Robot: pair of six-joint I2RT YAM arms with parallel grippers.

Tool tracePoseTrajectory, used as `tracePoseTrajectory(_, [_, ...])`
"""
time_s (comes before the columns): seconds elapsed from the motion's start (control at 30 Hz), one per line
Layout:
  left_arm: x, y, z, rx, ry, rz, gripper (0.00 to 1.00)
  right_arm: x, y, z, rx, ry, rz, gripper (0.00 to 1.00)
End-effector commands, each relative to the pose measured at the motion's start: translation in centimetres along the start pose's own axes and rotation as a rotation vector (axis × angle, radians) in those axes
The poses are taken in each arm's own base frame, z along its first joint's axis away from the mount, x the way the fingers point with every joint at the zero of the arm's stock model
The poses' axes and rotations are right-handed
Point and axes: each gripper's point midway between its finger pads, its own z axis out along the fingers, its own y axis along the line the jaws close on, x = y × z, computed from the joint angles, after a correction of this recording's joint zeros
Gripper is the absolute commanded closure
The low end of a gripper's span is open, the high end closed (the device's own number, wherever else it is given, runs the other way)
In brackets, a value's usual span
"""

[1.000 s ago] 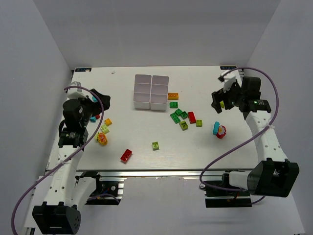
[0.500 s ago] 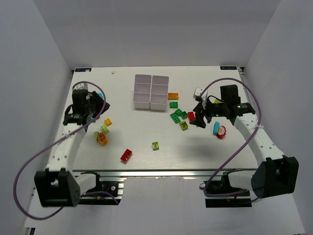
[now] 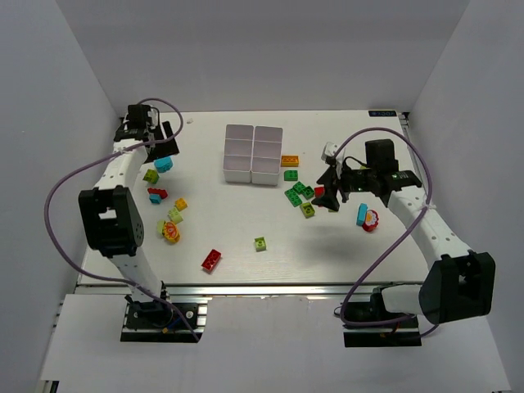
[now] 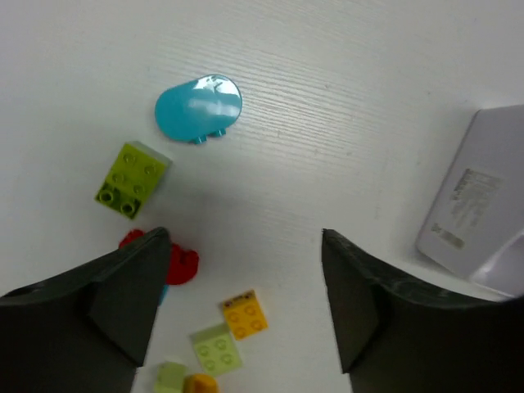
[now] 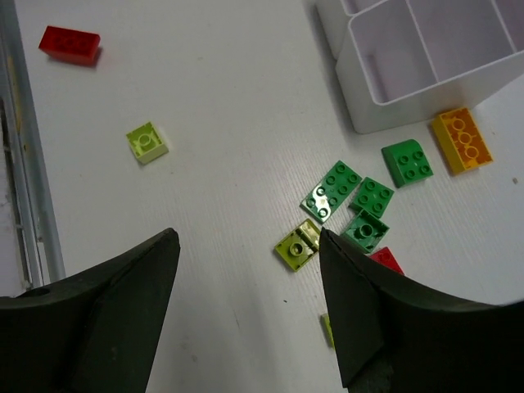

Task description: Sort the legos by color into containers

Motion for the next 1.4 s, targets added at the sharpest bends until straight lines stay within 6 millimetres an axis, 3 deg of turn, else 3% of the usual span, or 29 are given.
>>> tracePoseTrajectory(0.0, [-0.5, -0.2, 1.8, 0.041, 0.028, 0.226, 0.11, -0.7, 0.9, 0.4, -0.103, -0.023, -0.086, 0.27])
tracePoseTrajectory(0.03, [-0.5, -0.6, 2.3, 0.072, 0.031, 0.256, 0.02, -0.2, 1.5, 0.3, -0.129, -0.004, -0.064, 0.28])
tracePoseTrajectory(0.2, [-1.3, -0.3, 5.5, 0.060, 0.018, 0.372, 0.02, 1.0, 1.8, 0.6, -0.175, 0.028, -0.067, 0.28])
tracePoseTrajectory(0.37, [-2.9, 0.2, 7.2, 0.028, -0.044, 0.510, 0.02, 1.2, 1.3, 1.0, -0.181, 0.034, -0.058, 0.28])
tracePoseTrajectory(0.57, [-2.0, 0.1, 10.4, 0.044, -0.009, 0.552, 0.06, 0.7, 0.4, 1.3, -0.187, 0.042, -0.063, 0.25])
tracePoseTrajectory(0.9, [-0.7, 2.4, 12.0, 0.017, 0.032, 0.561, 0.13, 0.9, 0.0, 1.2, -0.184, 0.045, -0.040, 0.25])
tracePoseTrajectory(1.23, [1.5, 3.0, 13.3, 0.016, 0.076, 0.526, 0.24, 0.4, -0.2, 1.2, -0.171, 0.024, -0.031, 0.25])
tracePoseTrajectory(1.37, [1.4, 2.9, 13.4, 0.024, 0.067, 0.501, 0.36, 0.3, 0.0, 1.1, -0.170, 0.020, -0.030, 0.25])
